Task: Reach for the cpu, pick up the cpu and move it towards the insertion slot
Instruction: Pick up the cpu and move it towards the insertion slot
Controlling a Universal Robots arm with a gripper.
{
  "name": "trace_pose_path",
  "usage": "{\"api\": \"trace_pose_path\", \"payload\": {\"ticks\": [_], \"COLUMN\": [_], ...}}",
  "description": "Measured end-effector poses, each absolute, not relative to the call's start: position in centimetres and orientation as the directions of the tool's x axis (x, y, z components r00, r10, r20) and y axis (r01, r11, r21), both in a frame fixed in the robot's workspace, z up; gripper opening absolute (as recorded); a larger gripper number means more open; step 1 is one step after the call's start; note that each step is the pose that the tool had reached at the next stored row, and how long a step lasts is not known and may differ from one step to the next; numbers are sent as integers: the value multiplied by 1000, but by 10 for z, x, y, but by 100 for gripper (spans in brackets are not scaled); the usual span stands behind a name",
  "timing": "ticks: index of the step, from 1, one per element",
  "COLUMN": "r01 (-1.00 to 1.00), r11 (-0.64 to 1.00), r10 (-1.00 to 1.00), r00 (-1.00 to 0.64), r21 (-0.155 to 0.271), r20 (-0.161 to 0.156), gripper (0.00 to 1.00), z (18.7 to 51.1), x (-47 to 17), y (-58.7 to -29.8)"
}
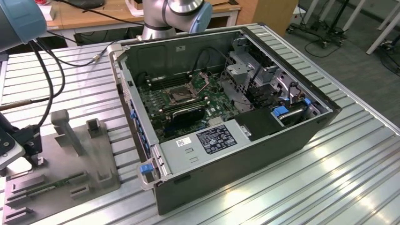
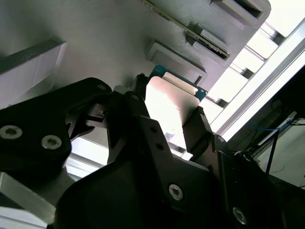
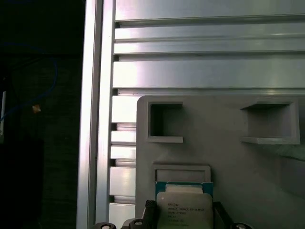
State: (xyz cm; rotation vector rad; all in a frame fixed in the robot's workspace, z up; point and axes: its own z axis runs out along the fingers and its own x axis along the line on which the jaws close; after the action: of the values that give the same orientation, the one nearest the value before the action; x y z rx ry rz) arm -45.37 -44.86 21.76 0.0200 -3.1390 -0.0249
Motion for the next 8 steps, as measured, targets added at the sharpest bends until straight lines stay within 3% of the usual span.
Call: {"api": "trace_pose_path", "payload": {"ticks": [8], "r01": [-13], "r11": [1000], "r10": [-13], "r00": [-1000], "r21": [16], "r20": [2], "gripper": [55], "z": [222], "x": [-454], "y": [-449]}}
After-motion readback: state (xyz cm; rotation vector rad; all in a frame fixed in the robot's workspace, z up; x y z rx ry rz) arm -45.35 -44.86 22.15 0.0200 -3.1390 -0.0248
